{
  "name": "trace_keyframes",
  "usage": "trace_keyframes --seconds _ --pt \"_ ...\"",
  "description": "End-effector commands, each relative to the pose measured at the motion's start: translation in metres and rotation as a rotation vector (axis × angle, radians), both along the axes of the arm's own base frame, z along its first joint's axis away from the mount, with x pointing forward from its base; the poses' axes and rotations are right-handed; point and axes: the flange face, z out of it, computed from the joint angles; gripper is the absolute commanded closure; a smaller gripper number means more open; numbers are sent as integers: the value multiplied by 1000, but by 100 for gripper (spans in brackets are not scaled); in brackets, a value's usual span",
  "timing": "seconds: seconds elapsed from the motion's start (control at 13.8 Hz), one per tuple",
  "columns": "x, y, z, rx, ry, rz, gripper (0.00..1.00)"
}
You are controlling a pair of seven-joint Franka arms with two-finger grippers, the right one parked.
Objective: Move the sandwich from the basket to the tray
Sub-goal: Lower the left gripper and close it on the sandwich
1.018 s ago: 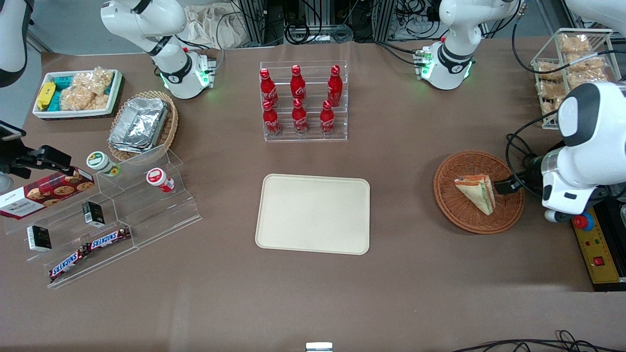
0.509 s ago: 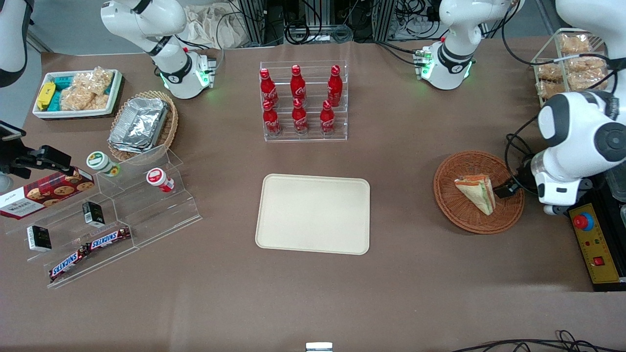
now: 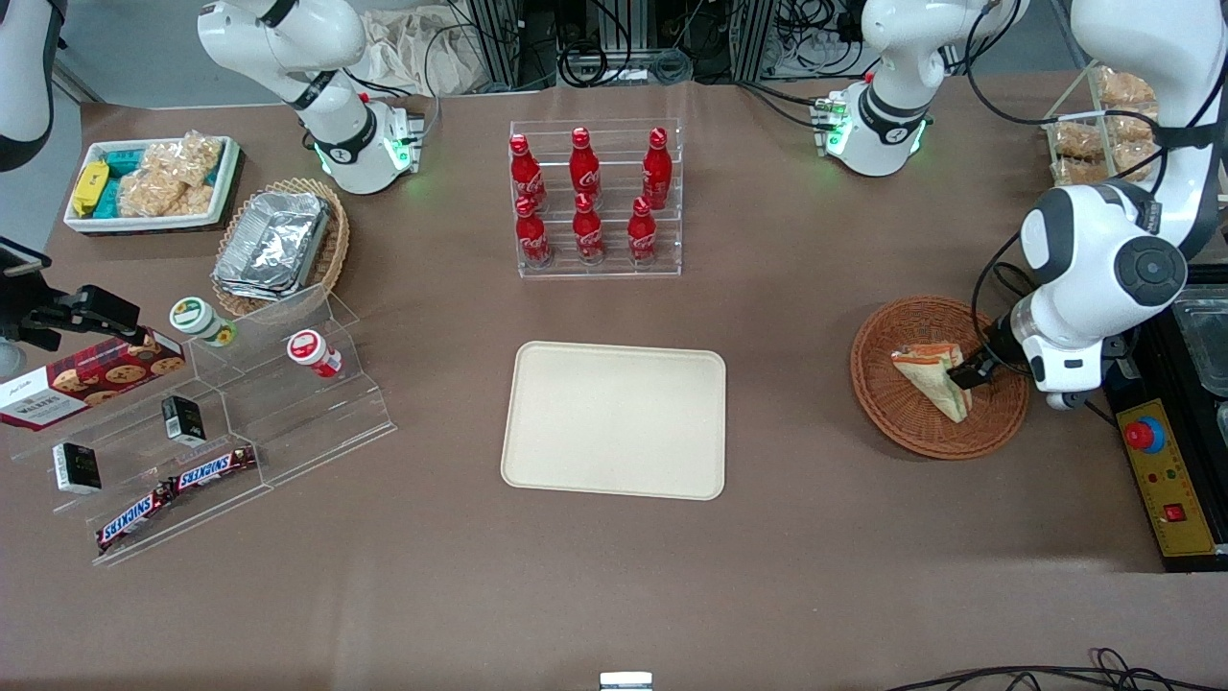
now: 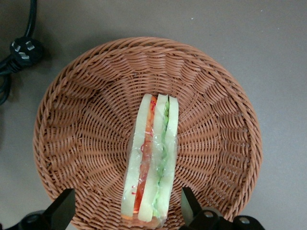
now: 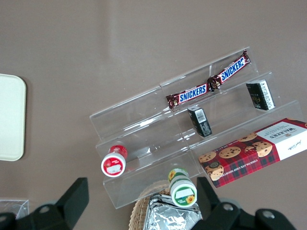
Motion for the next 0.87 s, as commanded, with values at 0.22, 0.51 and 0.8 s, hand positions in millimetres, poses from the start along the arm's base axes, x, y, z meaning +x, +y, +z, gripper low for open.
trace_keyframes --seconds 0.22,0.51,0.8 --pt "2 -9 -18 -10 -15 63 1" --pt "-3 -10 -31 -13 -15 66 1" --pt "-14 -12 -54 -21 -49 62 1"
